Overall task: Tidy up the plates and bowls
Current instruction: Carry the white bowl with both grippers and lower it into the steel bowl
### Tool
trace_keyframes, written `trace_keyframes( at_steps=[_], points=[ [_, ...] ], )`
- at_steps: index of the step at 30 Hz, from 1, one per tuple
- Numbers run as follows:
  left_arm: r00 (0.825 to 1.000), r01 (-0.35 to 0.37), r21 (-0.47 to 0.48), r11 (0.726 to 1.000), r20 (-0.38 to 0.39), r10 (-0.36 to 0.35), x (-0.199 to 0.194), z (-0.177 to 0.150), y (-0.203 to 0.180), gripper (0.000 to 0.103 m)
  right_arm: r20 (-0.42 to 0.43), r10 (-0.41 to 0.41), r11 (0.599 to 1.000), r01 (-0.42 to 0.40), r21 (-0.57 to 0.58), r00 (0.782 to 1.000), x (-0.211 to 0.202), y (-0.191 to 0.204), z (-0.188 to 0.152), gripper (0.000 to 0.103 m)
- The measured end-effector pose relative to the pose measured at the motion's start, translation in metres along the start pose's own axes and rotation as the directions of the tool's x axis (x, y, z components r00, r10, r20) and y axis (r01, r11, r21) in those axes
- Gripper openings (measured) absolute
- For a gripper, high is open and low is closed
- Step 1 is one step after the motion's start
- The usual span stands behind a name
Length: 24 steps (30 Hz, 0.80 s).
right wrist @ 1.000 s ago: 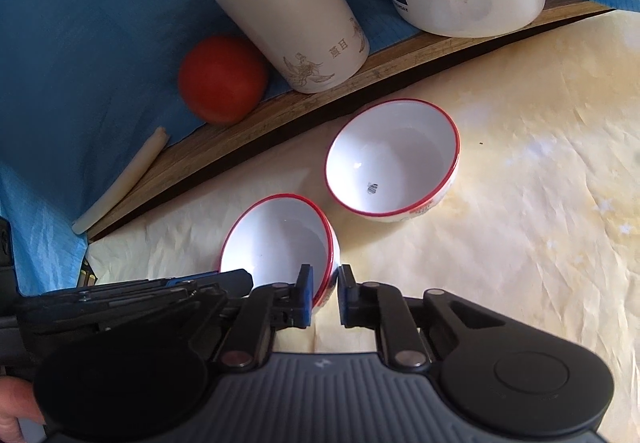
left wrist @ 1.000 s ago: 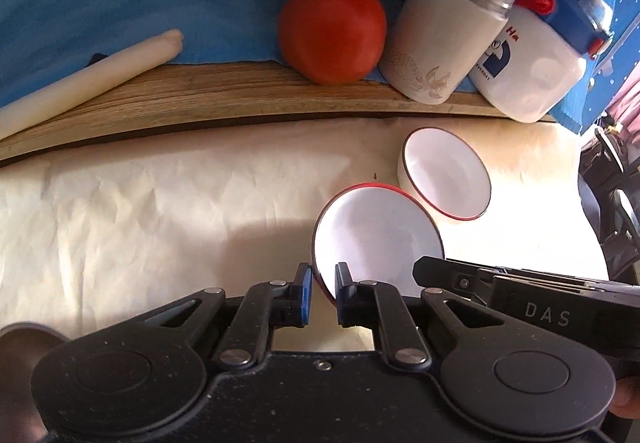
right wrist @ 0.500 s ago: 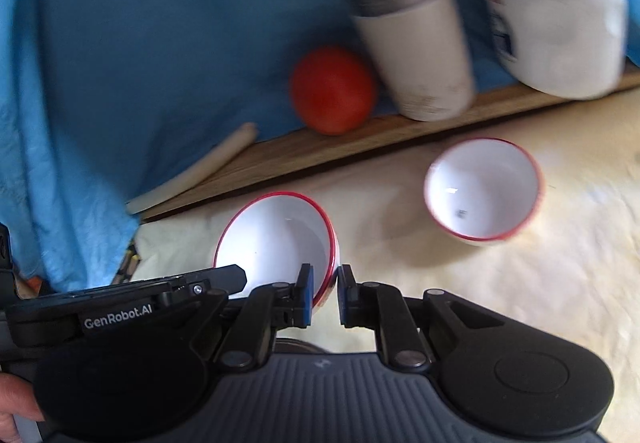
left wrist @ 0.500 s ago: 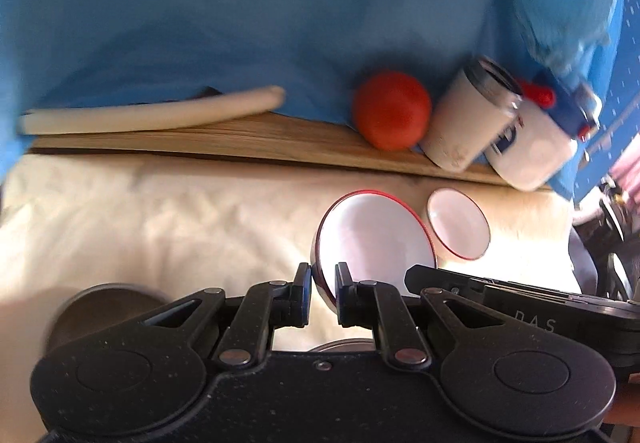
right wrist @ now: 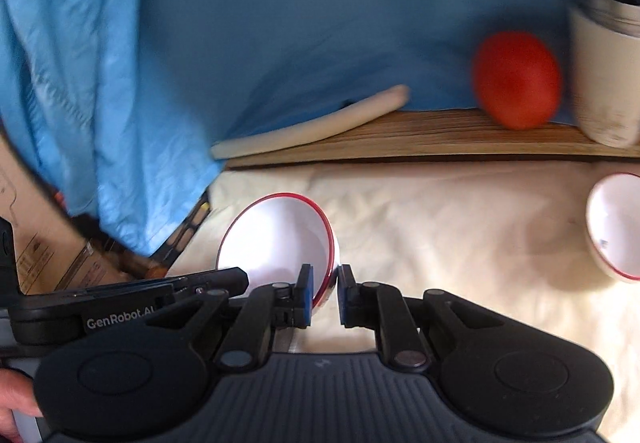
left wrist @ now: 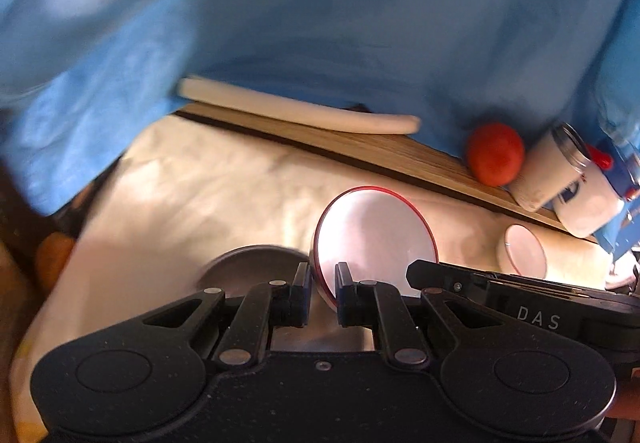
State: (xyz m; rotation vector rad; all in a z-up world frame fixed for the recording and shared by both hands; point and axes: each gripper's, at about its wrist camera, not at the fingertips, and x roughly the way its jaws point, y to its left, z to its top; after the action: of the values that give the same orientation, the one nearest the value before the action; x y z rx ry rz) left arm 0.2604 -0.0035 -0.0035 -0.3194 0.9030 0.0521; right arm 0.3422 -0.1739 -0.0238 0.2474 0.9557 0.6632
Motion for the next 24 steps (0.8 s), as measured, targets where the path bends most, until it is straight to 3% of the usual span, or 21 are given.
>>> trace_keyframes(
  at_steps=[11,24],
  points=[
    [0.996,-0.065,-0.080,0.995,-0.063,0.061,-0.004,-0.016,0.034,0.013,-0.115,0.039,0.997,-0.047,-0.066,0.993,0.028,0.022,-0.006,0.014],
    [0.979,-0.126,-0.079,0.989,-0.171,0.111,0.003,-0.023,0.042,0.014,-0.219,0.038,0.995,-0.056,-0.079,0.975,0.045,0.029,-0.011,0.015]
  ],
)
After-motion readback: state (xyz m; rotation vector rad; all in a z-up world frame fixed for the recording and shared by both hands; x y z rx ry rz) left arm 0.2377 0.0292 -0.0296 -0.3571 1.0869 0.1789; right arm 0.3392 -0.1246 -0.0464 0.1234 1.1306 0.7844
